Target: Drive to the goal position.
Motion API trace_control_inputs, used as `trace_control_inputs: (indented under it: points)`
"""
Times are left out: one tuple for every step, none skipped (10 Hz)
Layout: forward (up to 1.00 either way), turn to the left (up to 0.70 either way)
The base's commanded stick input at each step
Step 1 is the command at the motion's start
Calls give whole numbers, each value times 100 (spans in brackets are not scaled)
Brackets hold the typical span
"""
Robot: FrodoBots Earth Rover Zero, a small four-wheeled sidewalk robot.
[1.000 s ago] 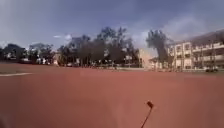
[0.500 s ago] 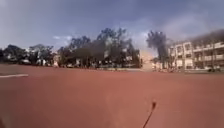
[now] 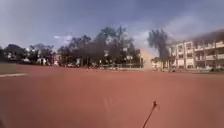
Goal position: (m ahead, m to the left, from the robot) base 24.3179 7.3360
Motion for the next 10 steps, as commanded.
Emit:
trace_control_inputs:
  points:
    - [70, 35]
    - [70, 25]
    - [70, 10]
    - [70, 0]
    - [70, 0]
    - [70, 0]
    - [70, 0]
    - [70, 0]
    - [70, 0]
    - [70, 0]
